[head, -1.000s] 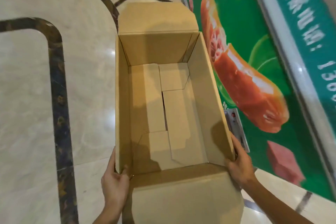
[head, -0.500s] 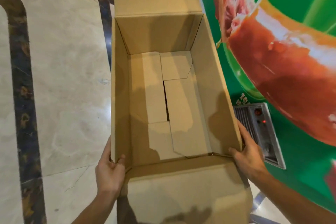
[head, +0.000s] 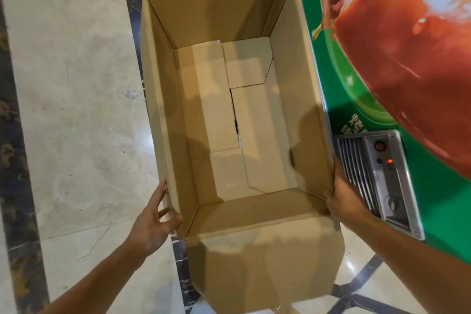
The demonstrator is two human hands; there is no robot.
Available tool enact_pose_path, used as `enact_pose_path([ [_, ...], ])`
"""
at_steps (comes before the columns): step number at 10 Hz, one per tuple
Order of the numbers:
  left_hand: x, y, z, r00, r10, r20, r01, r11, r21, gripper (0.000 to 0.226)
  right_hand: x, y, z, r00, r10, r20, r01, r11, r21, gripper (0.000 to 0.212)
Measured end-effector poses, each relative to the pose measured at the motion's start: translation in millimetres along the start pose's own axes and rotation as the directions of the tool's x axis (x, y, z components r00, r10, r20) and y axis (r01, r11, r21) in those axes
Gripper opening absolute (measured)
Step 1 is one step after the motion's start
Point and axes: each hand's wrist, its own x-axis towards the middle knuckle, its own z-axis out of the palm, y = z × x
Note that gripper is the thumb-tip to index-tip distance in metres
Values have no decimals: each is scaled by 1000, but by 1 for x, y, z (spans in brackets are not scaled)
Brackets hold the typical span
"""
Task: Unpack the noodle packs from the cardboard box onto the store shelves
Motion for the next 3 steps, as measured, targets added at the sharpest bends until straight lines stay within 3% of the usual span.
enact_pose_path([
  [1, 1, -1, -2, 1000, -10, 24, 11, 999, -43, 92, -3, 1, 2, 1000, -19, -18, 18, 1000, -19, 99],
  [2, -4, 3, 2, 998, 10, -68, -6, 998, 68, 87, -2, 2, -3, 999, -15, 45, 16, 999, -33, 100],
  [3, -23, 6, 1, 978, 87, -191, -30, 958, 286, 71, -9, -6, -15, 995, -27, 92, 32, 998, -47, 91],
])
